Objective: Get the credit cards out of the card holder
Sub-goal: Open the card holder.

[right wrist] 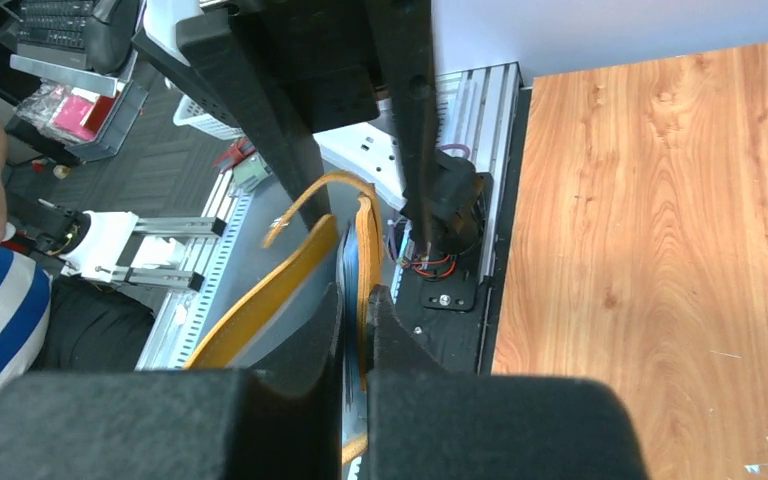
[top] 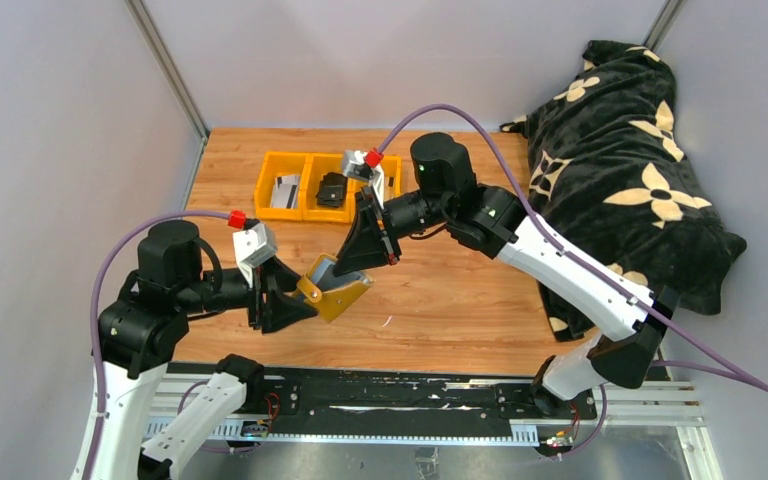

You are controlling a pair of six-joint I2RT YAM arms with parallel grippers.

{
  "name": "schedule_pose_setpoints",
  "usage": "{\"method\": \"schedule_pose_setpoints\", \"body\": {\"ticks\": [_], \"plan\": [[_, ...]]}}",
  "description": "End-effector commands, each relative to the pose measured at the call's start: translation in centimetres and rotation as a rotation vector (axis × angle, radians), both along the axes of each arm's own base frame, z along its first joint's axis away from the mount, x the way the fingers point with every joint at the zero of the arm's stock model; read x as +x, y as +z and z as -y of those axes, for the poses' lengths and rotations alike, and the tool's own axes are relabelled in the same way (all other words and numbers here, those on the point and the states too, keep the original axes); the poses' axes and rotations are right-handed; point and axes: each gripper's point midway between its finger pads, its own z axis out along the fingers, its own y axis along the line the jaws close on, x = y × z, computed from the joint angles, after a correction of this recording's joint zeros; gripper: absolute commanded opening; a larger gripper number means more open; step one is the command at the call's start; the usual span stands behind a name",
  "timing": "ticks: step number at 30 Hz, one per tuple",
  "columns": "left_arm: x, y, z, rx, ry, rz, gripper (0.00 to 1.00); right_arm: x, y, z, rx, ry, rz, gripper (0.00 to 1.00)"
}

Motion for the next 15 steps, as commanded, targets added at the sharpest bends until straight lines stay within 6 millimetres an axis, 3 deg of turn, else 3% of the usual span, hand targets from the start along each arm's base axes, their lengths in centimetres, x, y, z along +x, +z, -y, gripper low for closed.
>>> {"method": "schedule_pose_setpoints", "body": {"ticks": [1,3,11,15], "plan": [[0.5,1.3,-0.2,-0.008,0.023,0.084,0.75,-1.4,2.3,0.5,0.039,0.004,0.03,0.0],[0.7,1.3,-0.5,0.001,0.048,0.091,1.0,-1.1,3.0,0.6,0.052,-0.048,0.067,0.0],[1.5,2.5,-0.9,0.0,0.106,0.135,0.99,-2.7,2.3,0.0,-0.008,-0.06,0.175,0.0],[0.7,4.0,-1.1,-0.013,0.087,0.211,0.93,-3.0,1.5,0.2,-0.041,-0.065,0.211,0.0]]}}
